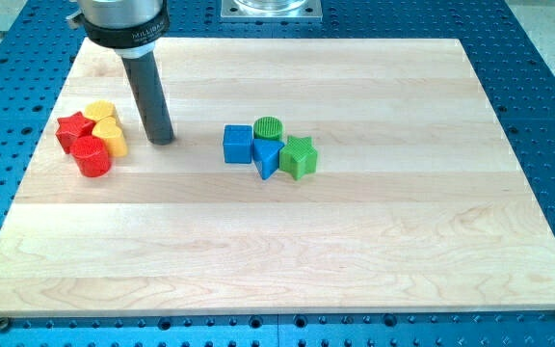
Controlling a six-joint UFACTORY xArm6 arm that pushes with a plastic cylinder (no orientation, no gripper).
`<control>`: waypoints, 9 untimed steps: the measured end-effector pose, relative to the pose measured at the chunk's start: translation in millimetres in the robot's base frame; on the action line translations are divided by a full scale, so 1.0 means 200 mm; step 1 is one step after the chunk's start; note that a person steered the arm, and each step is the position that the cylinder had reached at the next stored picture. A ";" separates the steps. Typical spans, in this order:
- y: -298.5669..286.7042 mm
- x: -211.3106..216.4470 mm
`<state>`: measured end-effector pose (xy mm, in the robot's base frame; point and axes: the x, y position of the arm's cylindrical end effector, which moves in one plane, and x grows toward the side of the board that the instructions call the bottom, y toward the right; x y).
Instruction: Separate the red blocks from the yellow blocks
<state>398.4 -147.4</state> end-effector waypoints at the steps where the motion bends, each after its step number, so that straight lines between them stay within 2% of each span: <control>1: 0.00 0.01; 6: 0.00 0.00; 7: 0.04 0.06; 8: 0.13 0.36; 9: 0.22 0.43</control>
<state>485.3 -102.5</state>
